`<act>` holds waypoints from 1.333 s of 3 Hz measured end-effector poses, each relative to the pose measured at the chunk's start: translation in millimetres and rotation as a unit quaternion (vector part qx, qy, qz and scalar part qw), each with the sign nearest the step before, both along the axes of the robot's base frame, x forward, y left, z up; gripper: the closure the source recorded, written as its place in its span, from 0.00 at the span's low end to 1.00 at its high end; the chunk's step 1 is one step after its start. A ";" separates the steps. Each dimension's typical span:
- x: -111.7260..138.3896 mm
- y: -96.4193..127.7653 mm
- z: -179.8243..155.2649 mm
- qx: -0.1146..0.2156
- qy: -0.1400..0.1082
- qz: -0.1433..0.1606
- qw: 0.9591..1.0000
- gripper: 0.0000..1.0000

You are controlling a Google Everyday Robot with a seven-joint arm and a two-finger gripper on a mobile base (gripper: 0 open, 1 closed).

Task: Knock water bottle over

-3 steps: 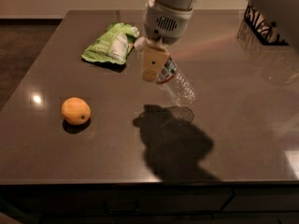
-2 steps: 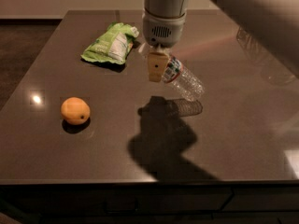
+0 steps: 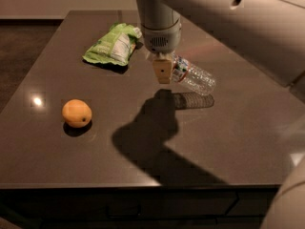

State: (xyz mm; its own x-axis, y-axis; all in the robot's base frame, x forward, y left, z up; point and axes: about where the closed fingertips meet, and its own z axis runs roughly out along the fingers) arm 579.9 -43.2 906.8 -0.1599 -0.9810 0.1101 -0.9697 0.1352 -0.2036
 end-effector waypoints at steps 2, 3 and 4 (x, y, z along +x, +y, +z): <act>2.6 3.4 -25.5 -0.041 0.015 0.020 0.999 0.15; 7.4 6.8 -25.6 -0.034 0.004 0.022 0.999 0.00; 8.0 7.1 -25.6 -0.033 0.003 0.023 0.999 0.00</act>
Offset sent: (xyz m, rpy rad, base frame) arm -0.0160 -0.0029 -0.0412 -0.1687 0.1227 0.0555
